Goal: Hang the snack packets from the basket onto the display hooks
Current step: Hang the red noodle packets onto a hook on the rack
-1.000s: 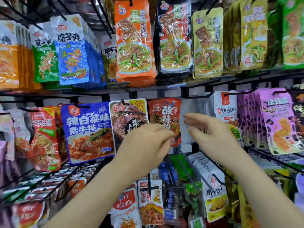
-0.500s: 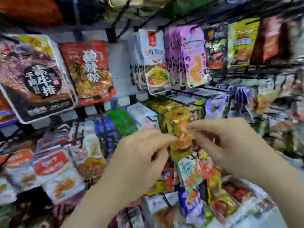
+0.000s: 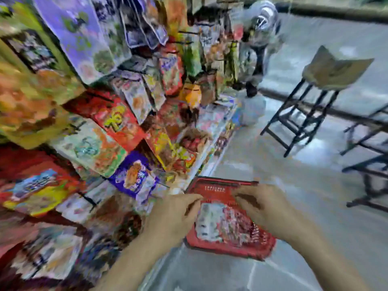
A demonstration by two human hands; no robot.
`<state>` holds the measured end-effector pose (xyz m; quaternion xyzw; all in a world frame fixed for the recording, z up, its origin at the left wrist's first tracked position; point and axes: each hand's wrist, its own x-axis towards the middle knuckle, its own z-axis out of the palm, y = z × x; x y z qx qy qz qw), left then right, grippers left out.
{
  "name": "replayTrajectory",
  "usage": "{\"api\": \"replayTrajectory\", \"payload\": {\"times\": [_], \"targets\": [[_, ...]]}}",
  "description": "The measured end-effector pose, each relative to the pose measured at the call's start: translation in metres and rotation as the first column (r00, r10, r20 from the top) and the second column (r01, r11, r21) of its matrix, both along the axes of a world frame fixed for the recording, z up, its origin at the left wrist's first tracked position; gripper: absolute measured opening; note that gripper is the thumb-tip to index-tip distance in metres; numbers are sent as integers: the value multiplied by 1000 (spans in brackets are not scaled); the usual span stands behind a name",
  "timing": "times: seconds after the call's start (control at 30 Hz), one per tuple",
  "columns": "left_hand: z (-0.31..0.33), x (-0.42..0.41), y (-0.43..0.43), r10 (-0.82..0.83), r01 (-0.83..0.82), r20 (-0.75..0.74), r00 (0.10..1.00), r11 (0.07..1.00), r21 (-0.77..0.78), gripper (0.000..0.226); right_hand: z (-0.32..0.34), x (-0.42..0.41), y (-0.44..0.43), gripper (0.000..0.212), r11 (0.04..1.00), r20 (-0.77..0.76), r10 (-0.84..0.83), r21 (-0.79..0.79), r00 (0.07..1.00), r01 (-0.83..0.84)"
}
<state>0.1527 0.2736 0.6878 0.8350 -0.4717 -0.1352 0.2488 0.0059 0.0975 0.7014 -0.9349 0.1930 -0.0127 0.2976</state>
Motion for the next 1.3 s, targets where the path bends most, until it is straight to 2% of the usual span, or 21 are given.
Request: {"api": "replayTrajectory", "payload": {"times": [0.07,0.2,0.3,0.43,0.47,0.6,0.7,0.8,0.87,1.0,1.13,1.2,1.3], "targets": [[-37,-21,-17,-20,30,-110,994,996,84,23,-38,-28,-14,18,995,-84,-82,56,993,87],[-119,-60,-48,0,55,-195,981,959,278,33,-127,-75,-39,23,956,-278,-165,191,946,223],[-186,-81,-66,25,75,-269,963,932,355,33,-192,-96,-55,20,926,-389,-130,280,912,251],[-272,-91,-89,52,91,-311,949,899,428,31,-284,-103,-65,17,885,-458,-85,373,885,278],[-295,-90,-95,67,89,-317,946,888,452,31,-309,-102,-65,20,870,-472,-80,397,878,293],[-390,-74,-123,96,79,-318,943,864,498,30,-408,-89,-64,51,795,-535,-111,458,838,398],[-471,-60,-149,96,110,-351,932,846,522,32,-481,-76,-64,55,744,-548,-155,483,822,462],[-555,-50,-174,56,153,-341,938,817,556,40,-544,-60,-73,54,685,-558,-232,488,797,542],[-611,-46,-190,-35,223,-317,948,785,579,45,-584,-48,-82,54,628,-557,-301,495,774,601],[-701,-45,-223,-174,302,-257,951,713,633,46,-656,-32,-98,61,608,-541,-356,485,762,629],[-760,-42,-243,-178,276,-212,961,674,685,70,-707,-25,-107,81,482,-560,-419,530,715,698],[-776,-41,-248,-163,226,-156,974,677,701,76,-723,-22,-111,82,426,-568,-448,544,691,723],[-783,-40,-250,-127,131,-53,990,739,661,57,-735,-15,-116,85,388,-576,-502,516,645,764]]}}
